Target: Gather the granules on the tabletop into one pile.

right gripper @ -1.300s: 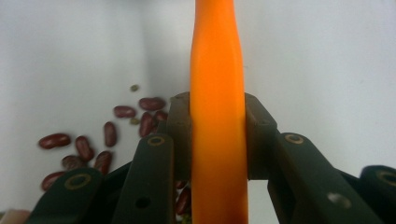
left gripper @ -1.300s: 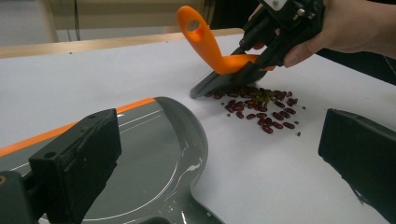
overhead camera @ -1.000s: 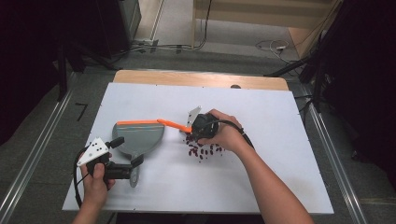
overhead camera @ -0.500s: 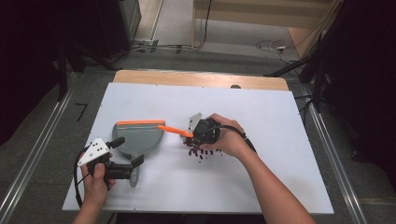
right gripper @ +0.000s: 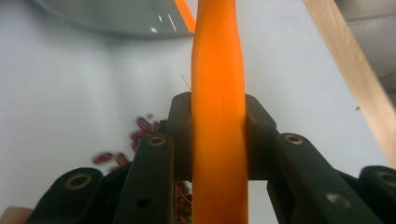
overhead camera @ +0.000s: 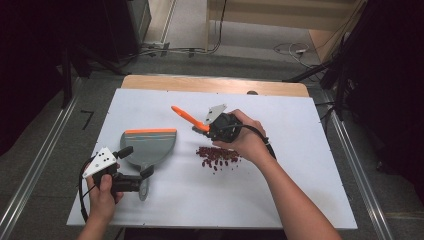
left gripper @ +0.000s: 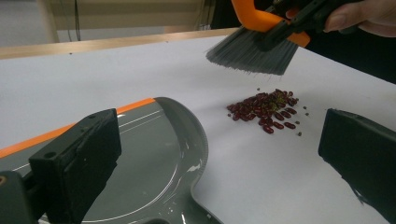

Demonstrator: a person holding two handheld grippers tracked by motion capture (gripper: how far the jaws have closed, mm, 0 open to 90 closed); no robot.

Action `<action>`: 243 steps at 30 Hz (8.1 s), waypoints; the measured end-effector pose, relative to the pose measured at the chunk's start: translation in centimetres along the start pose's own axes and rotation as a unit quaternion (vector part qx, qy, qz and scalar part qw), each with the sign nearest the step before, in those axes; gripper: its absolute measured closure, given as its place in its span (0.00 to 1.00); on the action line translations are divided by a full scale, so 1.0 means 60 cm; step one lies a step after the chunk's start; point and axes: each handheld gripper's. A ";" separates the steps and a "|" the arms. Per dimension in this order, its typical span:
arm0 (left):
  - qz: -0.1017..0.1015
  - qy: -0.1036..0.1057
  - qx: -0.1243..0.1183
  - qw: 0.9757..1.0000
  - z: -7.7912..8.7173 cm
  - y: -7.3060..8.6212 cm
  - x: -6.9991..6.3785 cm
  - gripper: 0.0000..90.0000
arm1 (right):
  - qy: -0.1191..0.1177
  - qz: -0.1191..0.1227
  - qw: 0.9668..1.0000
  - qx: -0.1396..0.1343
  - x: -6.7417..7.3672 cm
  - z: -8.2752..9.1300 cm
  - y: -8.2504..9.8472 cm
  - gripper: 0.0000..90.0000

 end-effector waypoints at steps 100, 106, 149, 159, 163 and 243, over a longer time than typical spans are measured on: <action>-0.005 0.011 0.001 1.000 -0.002 0.000 -0.007 0.00 | -0.026 -0.505 0.859 0.078 -0.037 -0.019 0.215 0.74; -0.003 0.011 0.003 1.000 -0.004 0.000 -0.006 0.00 | -0.051 -0.526 0.848 0.040 -0.038 -0.012 0.221 0.75; -0.002 0.010 0.006 1.000 -0.006 0.003 -0.003 0.00 | 0.045 0.032 0.996 0.065 -0.103 -0.077 0.108 0.76; -0.003 0.009 0.005 1.000 -0.007 0.002 -0.007 0.00 | 0.016 0.060 0.996 0.057 -0.073 -0.059 0.124 0.76; -0.004 0.010 0.007 1.000 -0.008 0.002 -0.008 0.00 | 0.010 0.070 0.996 0.055 -0.062 -0.050 0.132 0.76; -0.006 0.012 0.010 1.000 -0.016 0.001 -0.009 0.00 | -0.085 -0.352 0.926 0.109 -0.018 -0.023 0.118 0.76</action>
Point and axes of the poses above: each handheld gripper's, and its own axes: z roughly backward along the jaws, y roughly out of its underside, x roughly to its left, and after that the axes turned 7 degrees about y, right-handed
